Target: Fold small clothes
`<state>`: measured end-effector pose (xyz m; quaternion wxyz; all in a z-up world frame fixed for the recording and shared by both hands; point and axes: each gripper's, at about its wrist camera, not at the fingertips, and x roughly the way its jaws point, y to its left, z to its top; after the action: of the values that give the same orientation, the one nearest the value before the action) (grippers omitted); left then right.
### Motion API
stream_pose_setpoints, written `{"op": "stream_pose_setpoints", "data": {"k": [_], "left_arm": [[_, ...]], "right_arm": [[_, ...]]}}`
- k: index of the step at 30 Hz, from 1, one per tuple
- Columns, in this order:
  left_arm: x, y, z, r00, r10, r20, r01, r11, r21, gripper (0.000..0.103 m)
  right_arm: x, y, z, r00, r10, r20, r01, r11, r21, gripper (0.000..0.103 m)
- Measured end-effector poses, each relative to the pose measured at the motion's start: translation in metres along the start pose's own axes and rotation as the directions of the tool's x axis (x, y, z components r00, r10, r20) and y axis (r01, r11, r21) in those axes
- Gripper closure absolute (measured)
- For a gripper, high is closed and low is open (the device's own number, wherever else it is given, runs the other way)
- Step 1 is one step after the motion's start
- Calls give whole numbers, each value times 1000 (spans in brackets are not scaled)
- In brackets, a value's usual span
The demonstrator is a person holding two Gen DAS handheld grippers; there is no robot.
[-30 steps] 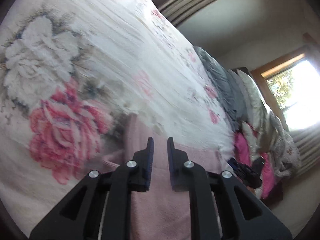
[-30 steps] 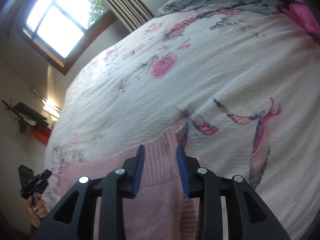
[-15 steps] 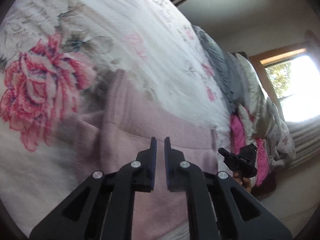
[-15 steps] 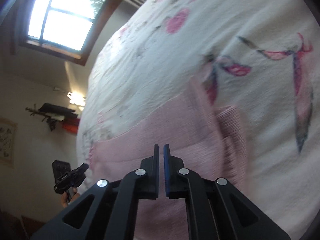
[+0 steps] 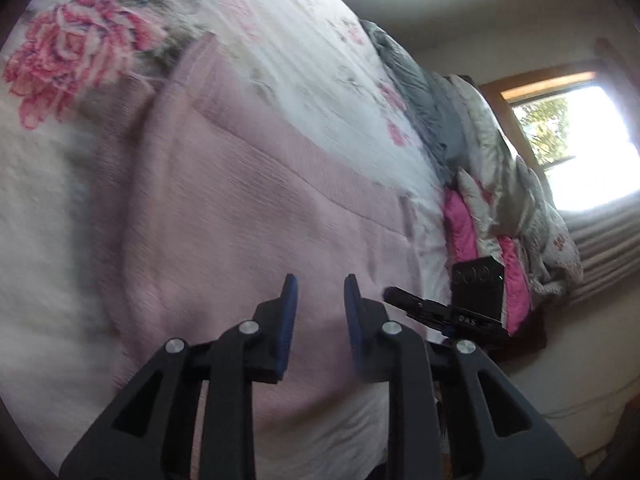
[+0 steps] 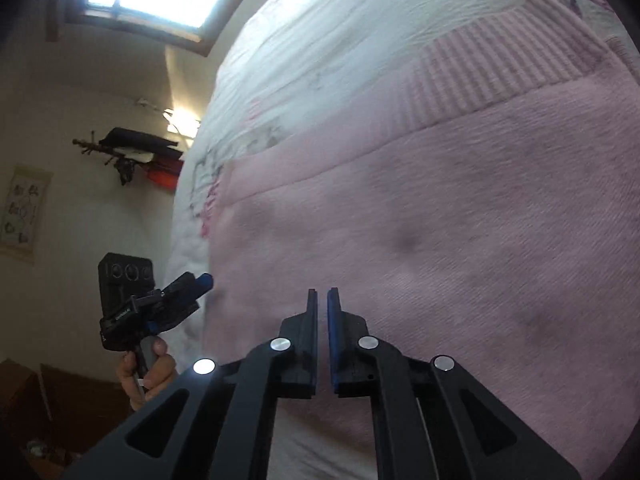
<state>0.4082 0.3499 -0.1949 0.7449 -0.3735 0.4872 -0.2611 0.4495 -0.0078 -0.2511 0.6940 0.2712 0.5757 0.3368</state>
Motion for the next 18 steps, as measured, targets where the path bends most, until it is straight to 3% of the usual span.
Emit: {"op": "stream_pose_setpoints", "data": {"k": [1,3,5,6,8,11,12,15,16,18], "left_arm": [[8,-7,-14,999,-28,-24,29,999,18,81],[28,-5,-39,998,-11,-64,12,1000,15,82],[49,15,-56,992,63,-107,-66,997,-26,86],[54,26,-63,988,101,-114,-107,993,-41,97],[46,33,-70,991,90,-97,-97,993,-73,99],[11,23,-79,998,61,-10,-62,997,-50,82],[-1,26,-83,998,66,15,-65,996,-52,80],[-22,51,-90,993,108,37,-103,988,-117,96],[-26,61,-91,990,133,35,-127,982,-137,103],[-30,79,-94,995,95,26,-88,978,-188,102]], "right_arm": [[8,8,-9,1000,6,-18,-7,1000,-19,96],[30,11,-25,998,-10,-63,9,1000,-20,96],[51,-1,-40,992,-73,-104,73,997,-3,99],[54,-5,-44,990,-96,-99,96,995,-8,103],[38,-12,-51,994,-80,-77,82,996,26,101],[-9,-9,-63,998,-58,22,57,998,22,72],[-27,-17,-70,997,-56,50,55,998,25,70],[-73,-54,-84,987,-109,122,97,991,95,70],[-84,-72,-86,978,-153,139,134,982,136,72],[-95,-116,-92,981,-146,125,112,963,244,103]]}}
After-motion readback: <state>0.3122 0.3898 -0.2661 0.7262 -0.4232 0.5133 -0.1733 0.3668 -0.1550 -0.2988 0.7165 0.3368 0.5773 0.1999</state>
